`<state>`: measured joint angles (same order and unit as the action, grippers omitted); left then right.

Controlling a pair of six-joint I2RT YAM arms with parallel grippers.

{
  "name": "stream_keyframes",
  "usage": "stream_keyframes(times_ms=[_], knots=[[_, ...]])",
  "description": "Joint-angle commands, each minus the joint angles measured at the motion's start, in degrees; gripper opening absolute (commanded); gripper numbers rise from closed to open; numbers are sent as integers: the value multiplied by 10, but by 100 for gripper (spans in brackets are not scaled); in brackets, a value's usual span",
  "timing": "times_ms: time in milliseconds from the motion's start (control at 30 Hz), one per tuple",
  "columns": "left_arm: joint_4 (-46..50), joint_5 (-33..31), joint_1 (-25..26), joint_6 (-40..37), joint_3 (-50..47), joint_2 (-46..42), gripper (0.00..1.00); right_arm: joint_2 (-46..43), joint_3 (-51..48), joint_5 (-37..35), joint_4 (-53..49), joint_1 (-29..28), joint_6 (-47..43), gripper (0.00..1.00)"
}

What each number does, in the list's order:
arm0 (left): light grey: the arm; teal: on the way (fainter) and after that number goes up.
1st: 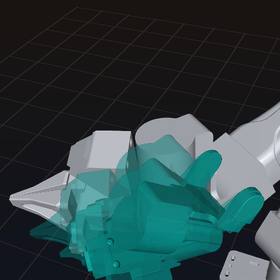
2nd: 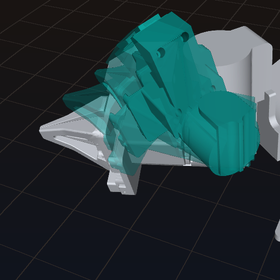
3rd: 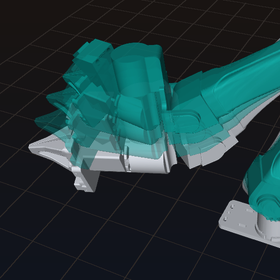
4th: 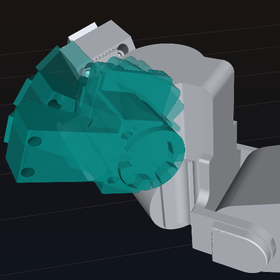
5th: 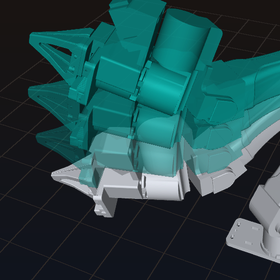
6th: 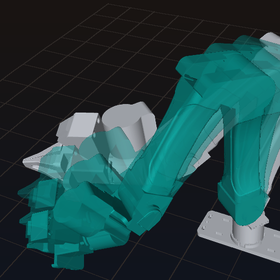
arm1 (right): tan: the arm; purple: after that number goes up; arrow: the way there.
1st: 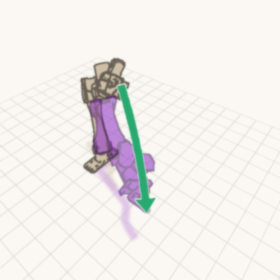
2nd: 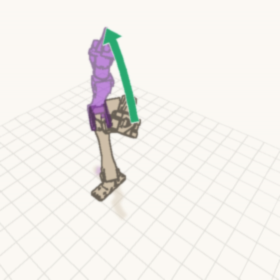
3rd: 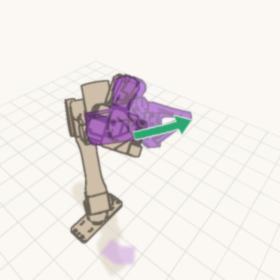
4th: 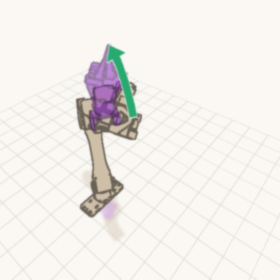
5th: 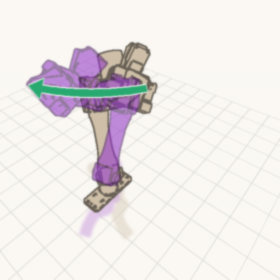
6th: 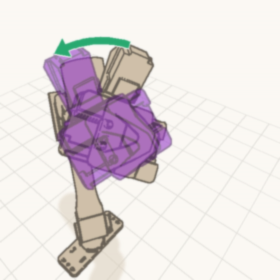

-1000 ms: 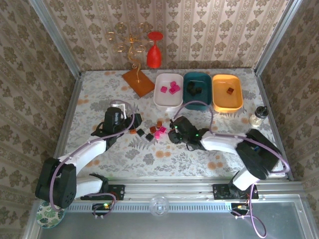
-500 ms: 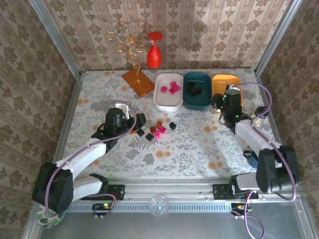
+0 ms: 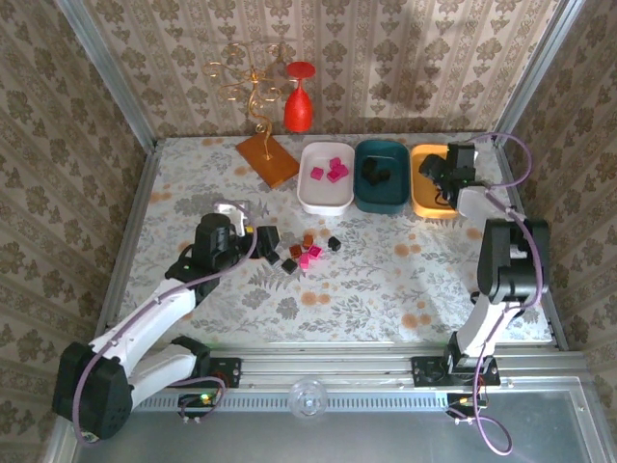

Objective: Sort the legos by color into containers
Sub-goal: Place the lego in the container, then pick up the lego from the center of the table.

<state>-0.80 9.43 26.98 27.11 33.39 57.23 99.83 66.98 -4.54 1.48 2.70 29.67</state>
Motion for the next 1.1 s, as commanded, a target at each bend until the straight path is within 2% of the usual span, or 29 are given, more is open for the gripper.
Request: stream_keyframes(times_ms=[0, 100, 267, 400, 500, 600, 700, 867, 1067], knots=[[21, 12, -29, -27, -16, -17, 78, -112, -78, 1, -15, -64, -28, 78], [-3, 62, -43, -27, -37, -17, 80, -188, -171, -14, -2, -148, -41, 80], [-129, 229, -42, -37, -62, 9, 84, -236, -245, -47, -14, -283, -80, 84], [-151, 263, -28, -50, -52, 47, 86, -217, -268, -63, 4, -352, -119, 85], [-102, 256, -14, -85, -35, 70, 87, -160, -256, -51, 17, -382, -153, 84], [-71, 222, 9, -106, -29, 74, 88, -108, -224, -53, 15, -407, -177, 83], [-55, 190, 15, -115, -30, 65, 88, -55, -193, -90, 10, -416, -171, 81], [-31, 138, 16, -123, -36, 35, 89, 6, -161, -74, 32, -417, -165, 69], [-6, 104, 16, -126, -31, 29, 89, 57, -125, -60, 42, -416, -178, 50]])
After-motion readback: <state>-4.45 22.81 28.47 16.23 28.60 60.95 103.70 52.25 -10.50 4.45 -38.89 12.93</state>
